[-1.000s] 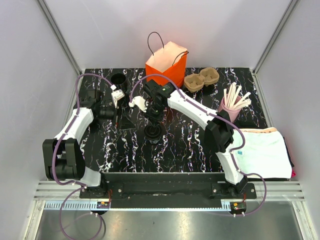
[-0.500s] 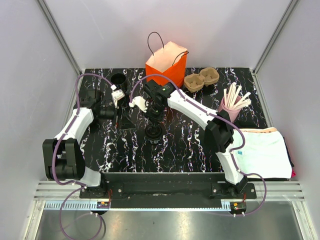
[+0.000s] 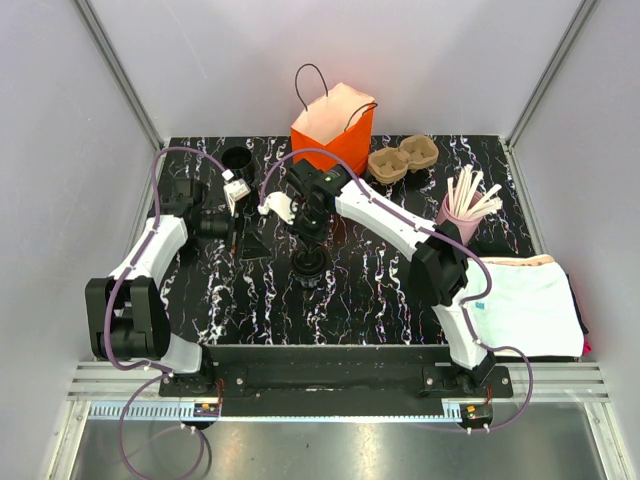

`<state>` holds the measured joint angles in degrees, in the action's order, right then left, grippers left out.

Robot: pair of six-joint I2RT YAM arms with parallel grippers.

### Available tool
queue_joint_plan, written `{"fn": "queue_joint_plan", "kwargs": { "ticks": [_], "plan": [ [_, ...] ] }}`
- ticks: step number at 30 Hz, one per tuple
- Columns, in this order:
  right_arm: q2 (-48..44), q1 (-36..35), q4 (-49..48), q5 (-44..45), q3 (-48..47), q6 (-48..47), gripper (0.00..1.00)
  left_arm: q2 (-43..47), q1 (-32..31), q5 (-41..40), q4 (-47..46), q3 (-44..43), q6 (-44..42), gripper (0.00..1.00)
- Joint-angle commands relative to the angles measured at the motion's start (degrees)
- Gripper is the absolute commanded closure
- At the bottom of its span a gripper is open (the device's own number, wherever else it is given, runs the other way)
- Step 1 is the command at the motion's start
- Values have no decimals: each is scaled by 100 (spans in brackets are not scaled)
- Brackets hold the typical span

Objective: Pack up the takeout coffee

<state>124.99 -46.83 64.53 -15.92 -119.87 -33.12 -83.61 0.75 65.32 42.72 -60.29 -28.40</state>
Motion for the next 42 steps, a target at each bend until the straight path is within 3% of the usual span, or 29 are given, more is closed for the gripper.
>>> {"fn": "queue_joint_plan", "kwargs": {
  "ticks": [1,18,37,39,42],
  "plan": [
    [-554,-107,-178,125,-45,-1,93,214,-23,165,-176,44,-16,1],
    [-950,-336,-1144,634,1167,-71,94,240,-14,174,-185,44,-7,1],
    [-1135,-336,-1734,836,1467,-45,94,223,-23,174,-176,44,-16,1],
    [-1152,-336,-1734,854,1493,-54,93,231,-14,183,-185,44,-7,1],
    [-1161,-336,-1698,880,1493,-54,78,214,-14,192,-185,35,-7,1]
  ]
}}
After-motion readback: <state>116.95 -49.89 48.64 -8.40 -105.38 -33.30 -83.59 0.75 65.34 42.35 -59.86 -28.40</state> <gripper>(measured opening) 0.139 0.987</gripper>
